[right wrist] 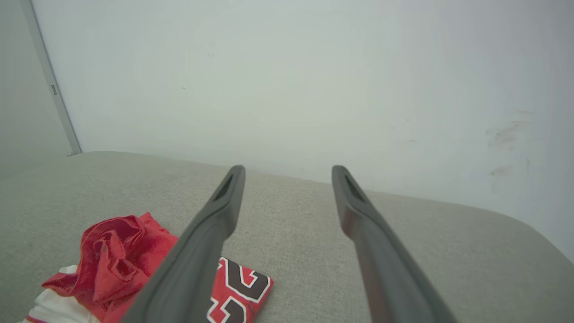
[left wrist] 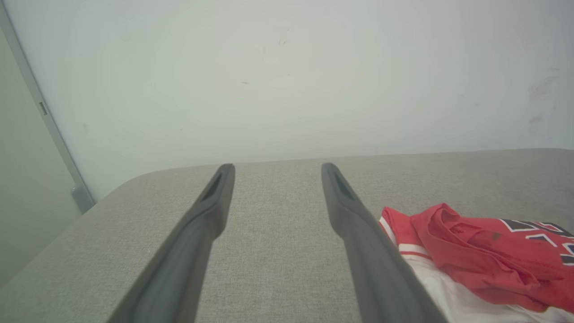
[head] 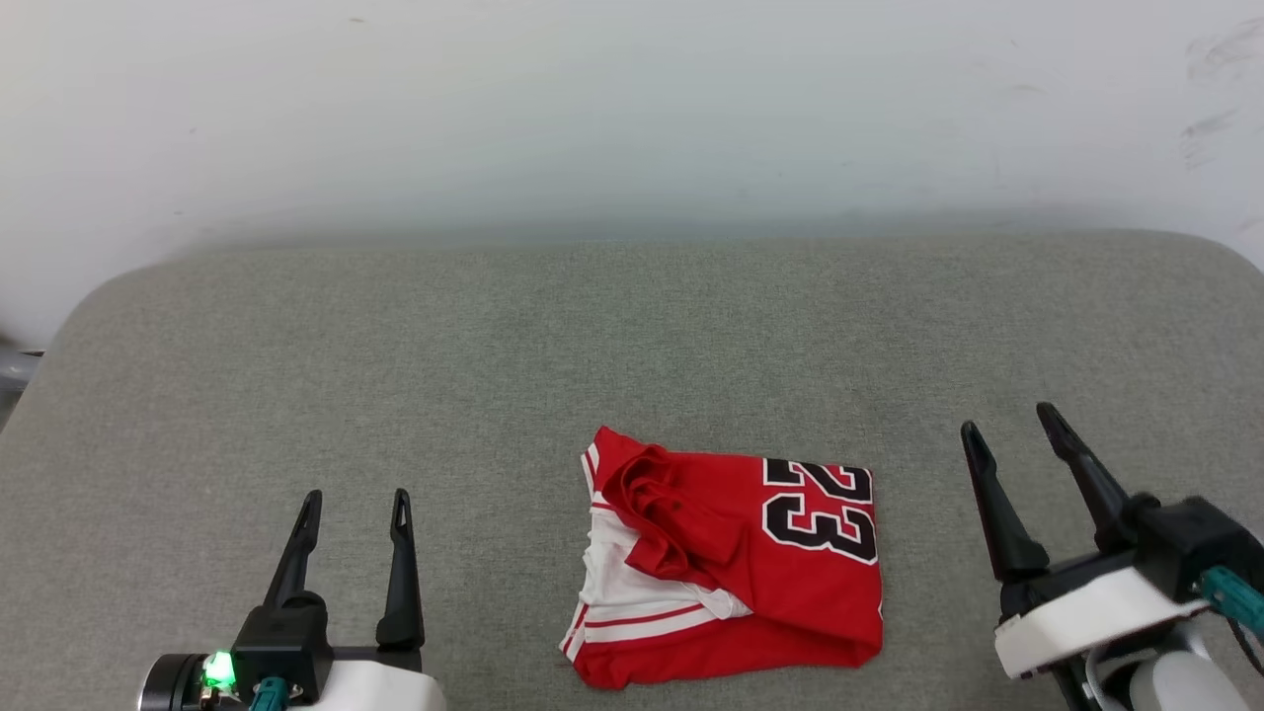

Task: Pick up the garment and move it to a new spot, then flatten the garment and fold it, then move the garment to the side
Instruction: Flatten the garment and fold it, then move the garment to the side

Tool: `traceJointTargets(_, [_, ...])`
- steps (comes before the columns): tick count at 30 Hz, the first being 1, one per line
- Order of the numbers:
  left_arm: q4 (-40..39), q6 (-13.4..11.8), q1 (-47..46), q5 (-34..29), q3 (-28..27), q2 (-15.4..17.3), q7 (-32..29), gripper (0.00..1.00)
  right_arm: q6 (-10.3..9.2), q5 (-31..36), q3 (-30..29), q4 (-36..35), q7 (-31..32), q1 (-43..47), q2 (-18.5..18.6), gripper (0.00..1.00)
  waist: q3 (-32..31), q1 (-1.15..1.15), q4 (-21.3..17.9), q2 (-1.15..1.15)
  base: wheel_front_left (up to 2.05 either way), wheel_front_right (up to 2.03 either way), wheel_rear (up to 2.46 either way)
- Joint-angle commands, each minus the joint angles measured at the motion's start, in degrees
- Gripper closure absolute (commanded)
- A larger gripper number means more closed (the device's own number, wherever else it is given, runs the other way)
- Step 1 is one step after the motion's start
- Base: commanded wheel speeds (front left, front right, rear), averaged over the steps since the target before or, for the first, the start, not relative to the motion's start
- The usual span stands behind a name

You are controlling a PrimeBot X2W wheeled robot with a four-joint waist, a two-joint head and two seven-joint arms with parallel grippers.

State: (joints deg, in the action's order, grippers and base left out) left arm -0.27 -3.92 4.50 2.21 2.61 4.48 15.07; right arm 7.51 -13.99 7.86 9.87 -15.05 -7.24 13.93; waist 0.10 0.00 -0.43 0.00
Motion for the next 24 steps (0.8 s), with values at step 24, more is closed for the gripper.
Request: traceJointTargets(24, [1.00, 0.68, 4.05, -1.40, 0.36, -0.60, 0.13, 0.00, -0.05, 6.38, -10.57, -9.42, -0.12, 15.09, -10.42, 0.00, -1.47, 0.00, 2.29, 0.00, 0.00, 0.00, 0.00])
